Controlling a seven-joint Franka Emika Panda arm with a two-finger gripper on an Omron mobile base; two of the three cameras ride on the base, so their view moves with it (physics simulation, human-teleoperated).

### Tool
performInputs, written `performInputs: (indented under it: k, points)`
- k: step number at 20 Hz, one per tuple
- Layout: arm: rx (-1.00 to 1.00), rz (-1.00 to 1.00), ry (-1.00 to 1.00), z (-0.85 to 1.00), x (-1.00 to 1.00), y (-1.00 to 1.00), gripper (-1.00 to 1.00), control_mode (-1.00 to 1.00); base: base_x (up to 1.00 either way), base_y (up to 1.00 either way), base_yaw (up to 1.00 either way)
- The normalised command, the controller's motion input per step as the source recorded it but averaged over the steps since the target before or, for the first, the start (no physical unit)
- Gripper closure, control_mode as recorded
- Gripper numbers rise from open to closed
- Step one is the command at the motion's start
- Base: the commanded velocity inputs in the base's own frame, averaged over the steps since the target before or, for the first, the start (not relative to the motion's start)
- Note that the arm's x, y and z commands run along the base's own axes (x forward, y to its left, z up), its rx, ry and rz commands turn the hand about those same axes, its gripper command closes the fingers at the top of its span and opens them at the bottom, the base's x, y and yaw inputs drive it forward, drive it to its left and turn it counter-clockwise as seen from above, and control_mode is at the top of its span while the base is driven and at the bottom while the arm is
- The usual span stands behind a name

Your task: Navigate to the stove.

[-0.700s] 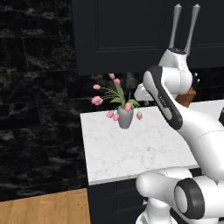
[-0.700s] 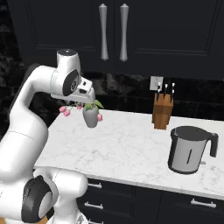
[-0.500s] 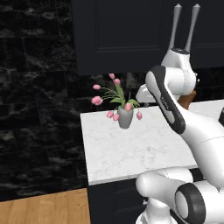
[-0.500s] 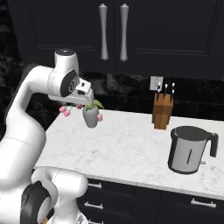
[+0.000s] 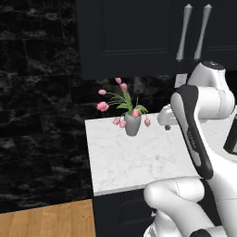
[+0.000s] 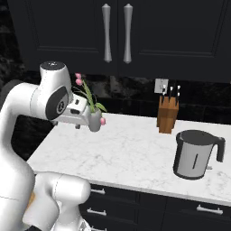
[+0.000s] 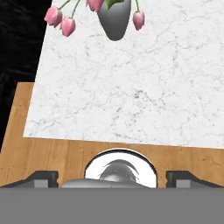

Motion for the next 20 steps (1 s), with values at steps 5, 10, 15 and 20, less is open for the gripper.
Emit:
performInputs:
  k: [5, 10, 15, 20]
  points:
    - [-0.01, -0.01, -0.01, -0.03, -0.31, -0.31, -1.00, 1.00, -0.29, -0.40, -0.01]
    - [0.00, 0.00, 0.00, 0.00, 0.00, 0.00, -1.00, 1.00, -0.68, -1.00, -0.03]
    - [0.00, 0.00, 0.00, 0.00, 0.00, 0.00, -1.00, 1.00, -0.52, -1.00, -0.08]
    - [0.00, 0.00, 0.00, 0.00, 0.00, 0.00, -1.00, 1.00, -0.13, -1.00, -0.10]
